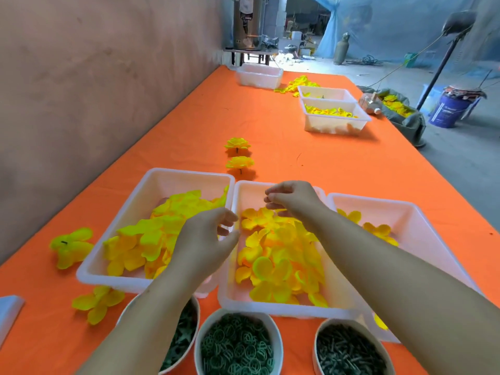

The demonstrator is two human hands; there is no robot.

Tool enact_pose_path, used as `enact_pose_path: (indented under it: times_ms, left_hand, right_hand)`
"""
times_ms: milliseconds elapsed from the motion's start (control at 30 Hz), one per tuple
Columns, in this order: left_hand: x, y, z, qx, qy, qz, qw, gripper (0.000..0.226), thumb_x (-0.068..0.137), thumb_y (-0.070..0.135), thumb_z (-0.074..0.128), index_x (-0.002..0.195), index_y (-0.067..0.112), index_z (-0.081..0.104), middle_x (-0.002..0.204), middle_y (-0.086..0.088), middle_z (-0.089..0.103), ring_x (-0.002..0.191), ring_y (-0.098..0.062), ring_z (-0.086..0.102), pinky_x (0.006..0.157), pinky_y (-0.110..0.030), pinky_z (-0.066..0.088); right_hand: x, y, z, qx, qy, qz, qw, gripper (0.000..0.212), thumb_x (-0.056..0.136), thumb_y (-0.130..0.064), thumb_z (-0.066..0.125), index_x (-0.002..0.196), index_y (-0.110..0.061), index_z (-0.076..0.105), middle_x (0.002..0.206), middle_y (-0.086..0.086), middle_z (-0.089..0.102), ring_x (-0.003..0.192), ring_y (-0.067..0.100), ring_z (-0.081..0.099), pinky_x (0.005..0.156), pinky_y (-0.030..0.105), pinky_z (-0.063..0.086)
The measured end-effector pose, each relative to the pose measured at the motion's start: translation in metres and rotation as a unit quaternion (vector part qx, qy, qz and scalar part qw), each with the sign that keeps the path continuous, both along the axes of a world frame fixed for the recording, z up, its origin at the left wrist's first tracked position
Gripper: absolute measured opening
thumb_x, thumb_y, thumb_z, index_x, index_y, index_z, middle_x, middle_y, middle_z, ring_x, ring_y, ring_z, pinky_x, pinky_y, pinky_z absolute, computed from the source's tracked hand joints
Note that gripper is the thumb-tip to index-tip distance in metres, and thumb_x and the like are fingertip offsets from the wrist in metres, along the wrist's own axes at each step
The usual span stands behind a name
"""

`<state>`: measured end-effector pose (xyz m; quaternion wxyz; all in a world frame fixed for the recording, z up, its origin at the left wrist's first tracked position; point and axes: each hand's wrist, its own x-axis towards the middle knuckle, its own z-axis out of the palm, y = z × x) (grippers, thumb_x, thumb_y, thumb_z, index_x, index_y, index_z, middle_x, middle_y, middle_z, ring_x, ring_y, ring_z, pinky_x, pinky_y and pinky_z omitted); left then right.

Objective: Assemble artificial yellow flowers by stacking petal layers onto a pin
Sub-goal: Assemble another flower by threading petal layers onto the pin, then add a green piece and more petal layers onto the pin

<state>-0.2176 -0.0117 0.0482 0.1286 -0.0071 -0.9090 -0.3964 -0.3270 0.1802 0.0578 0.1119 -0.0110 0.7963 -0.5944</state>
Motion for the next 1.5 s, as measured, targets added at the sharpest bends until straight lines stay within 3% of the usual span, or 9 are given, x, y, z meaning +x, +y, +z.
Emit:
enact_pose_path:
  times_ms: [233,433,667,800,967,1100,1267,1400,1500]
  left_hand:
    - [0.040,0.017,0.009,0.019,-0.005,-0.053,0.998,0.011,0.085,0.022,0.075,0.093,0.028,0.069,0.093,0.015,0.071,0.079,0.006,0.066,0.074,-0.025,0.052]
    - [0.102,0.022,-0.006,0.069,-0.008,-0.069,0.995,0.014,0.086,0.018,0.075,0.087,0.032,0.070,0.088,0.017,0.072,0.079,0.004,0.068,0.071,-0.028,0.054]
    - [0.147,0.033,-0.011,0.110,0.001,-0.102,0.989,0.012,0.087,0.019,0.073,0.089,0.031,0.073,0.087,0.021,0.073,0.081,0.002,0.070,0.071,-0.023,0.054]
    - [0.171,0.042,-0.014,0.172,0.020,-0.130,0.976,0.006,0.091,0.028,0.071,0.088,0.027,0.075,0.086,0.013,0.075,0.082,-0.006,0.072,0.074,-0.029,0.056]
    - [0.201,0.061,-0.027,0.285,0.025,-0.208,0.935,0.046,0.082,0.062,0.063,0.102,0.022,0.074,0.102,0.005,0.073,0.097,-0.014,0.070,0.080,-0.026,0.055]
    - [0.215,0.093,-0.048,0.274,0.012,-0.223,0.936,0.032,0.090,0.050,0.053,0.111,0.028,0.066,0.104,0.007,0.072,0.102,-0.015,0.068,0.090,-0.043,0.053]
    - [0.210,0.107,-0.059,0.312,0.039,-0.216,0.924,0.030,0.100,0.044,0.040,0.090,0.028,0.063,0.079,-0.006,0.070,0.070,-0.042,0.059,0.069,-0.059,0.049]
    - [0.202,0.104,-0.056,0.328,0.017,-0.220,0.919,0.033,0.104,0.031,0.037,0.084,0.025,0.063,0.067,-0.018,0.059,0.064,-0.015,0.060,0.070,-0.031,0.051]
    - [0.201,0.102,-0.054,0.322,0.013,-0.241,0.916,0.033,0.104,0.026,0.035,0.085,0.021,0.061,0.058,-0.002,0.052,0.065,-0.031,0.059,0.067,-0.038,0.048]
  right_hand:
    - [0.113,0.058,0.001,0.127,0.083,0.070,0.986,0.012,0.089,-0.011,0.070,0.090,-0.022,0.074,0.088,-0.001,0.077,0.076,0.012,0.075,0.059,0.015,0.046]
    - [0.198,0.100,-0.010,0.301,0.115,0.101,0.941,0.015,0.082,-0.016,0.074,0.079,-0.030,0.073,0.076,-0.014,0.071,0.061,-0.002,0.066,0.065,0.021,0.049]
    - [0.228,0.101,-0.039,0.515,0.106,0.124,0.841,0.036,0.086,-0.028,0.068,0.123,-0.028,0.067,0.122,-0.001,0.063,0.114,0.020,0.057,0.091,0.033,0.049]
    - [0.231,0.094,-0.050,0.540,0.131,0.100,0.825,0.034,0.090,-0.023,0.063,0.123,-0.029,0.066,0.124,0.003,0.059,0.113,0.025,0.058,0.086,0.032,0.049]
    - [0.240,0.094,-0.055,0.540,0.179,0.051,0.821,0.020,0.094,-0.029,0.060,0.108,-0.033,0.073,0.114,-0.004,0.060,0.105,0.021,0.059,0.069,0.027,0.039]
    - [0.247,0.096,-0.056,0.517,0.188,0.026,0.834,0.015,0.091,-0.034,0.065,0.102,-0.035,0.075,0.109,-0.007,0.060,0.103,0.018,0.059,0.067,0.026,0.035]
    - [0.250,0.099,-0.052,0.468,0.177,-0.005,0.866,0.003,0.084,-0.030,0.069,0.084,-0.031,0.071,0.095,-0.008,0.067,0.096,0.016,0.060,0.065,0.028,0.037]
    - [0.250,0.099,-0.051,0.443,0.198,-0.010,0.874,0.007,0.090,-0.030,0.064,0.093,-0.030,0.069,0.099,-0.008,0.070,0.098,0.017,0.061,0.070,0.030,0.044]
    - [0.250,0.096,-0.049,0.412,0.213,-0.013,0.886,0.008,0.095,-0.028,0.059,0.098,-0.028,0.066,0.097,-0.003,0.071,0.095,0.022,0.062,0.072,0.037,0.050]
